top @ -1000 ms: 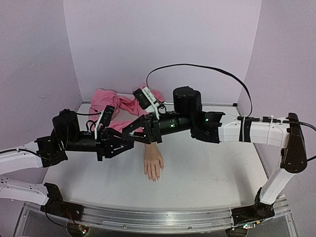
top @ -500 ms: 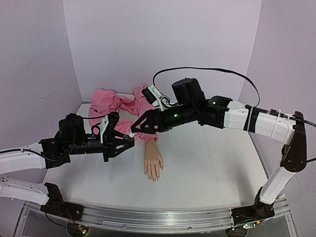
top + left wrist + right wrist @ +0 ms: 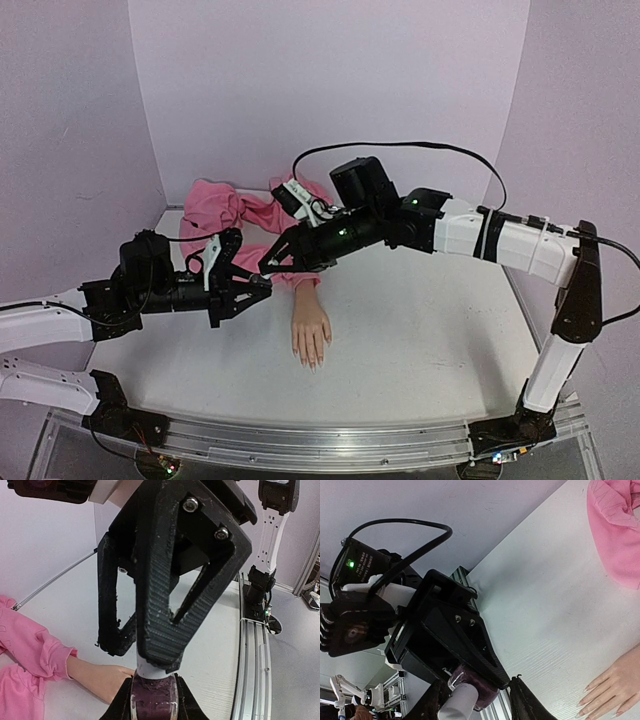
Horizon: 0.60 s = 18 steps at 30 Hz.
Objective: Paint the nails
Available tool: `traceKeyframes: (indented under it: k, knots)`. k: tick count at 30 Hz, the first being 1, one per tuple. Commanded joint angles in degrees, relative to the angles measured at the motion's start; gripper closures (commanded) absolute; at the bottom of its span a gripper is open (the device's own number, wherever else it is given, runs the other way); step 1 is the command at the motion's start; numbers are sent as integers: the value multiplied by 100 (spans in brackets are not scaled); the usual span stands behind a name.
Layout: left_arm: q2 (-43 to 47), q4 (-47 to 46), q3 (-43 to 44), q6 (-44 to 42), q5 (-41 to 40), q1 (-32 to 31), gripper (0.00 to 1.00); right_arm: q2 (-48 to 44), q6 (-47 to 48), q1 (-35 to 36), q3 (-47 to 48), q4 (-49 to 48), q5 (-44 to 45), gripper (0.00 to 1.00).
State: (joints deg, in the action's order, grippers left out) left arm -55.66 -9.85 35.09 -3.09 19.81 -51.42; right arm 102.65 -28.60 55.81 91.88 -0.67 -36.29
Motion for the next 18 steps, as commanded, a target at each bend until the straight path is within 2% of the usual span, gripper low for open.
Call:
traceKeyframes:
  k: [1,3,7,11,15,18]
  knots:
    - [106,-133,46,-90,-30,-14,100,-65,58,18,140,-39,-294,61]
    - [91,-127,50,-94,-35,-6,100,-78,65,22,96,-64,-343,63]
    - [71,-110,50,-95,-43,-4,100,-117,61,22,14,-114,-384,77]
    - [65,-89,50,-95,-73,-3,100,-177,50,19,-60,-164,-410,80]
    - [51,-64,50,-86,-57,-3,100,-250,118,19,-111,-171,-305,100]
    - [17,-25,59,-86,-49,-8,100,-420,197,26,-199,-191,-101,100]
